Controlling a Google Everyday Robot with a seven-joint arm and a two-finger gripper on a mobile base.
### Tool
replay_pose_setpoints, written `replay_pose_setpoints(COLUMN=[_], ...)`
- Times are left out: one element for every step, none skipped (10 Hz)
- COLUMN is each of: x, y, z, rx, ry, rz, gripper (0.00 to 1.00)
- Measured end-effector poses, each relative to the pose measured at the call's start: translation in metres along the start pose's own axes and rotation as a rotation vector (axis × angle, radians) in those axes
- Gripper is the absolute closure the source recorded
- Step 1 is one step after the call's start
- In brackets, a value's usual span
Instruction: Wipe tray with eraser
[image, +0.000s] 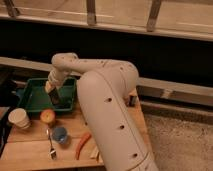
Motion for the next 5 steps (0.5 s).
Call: replay_pose_setpoints(x=[-0.01, -0.018, -0.029, -0.039, -0.046], y=[-0.007, -0.007, -0.002, 0.006, 0.016], z=[-0.005, -0.005, -0.001, 0.003, 0.007], rx=[0.012, 0.015, 0.01, -0.007, -0.038], ry=[-0.013, -0.022, -0.031, -0.04, -0.048], rz=[0.002, -0.003, -0.017, -0.033, -0.052], gripper=[0.94, 0.94, 0.94, 0.94, 0.94])
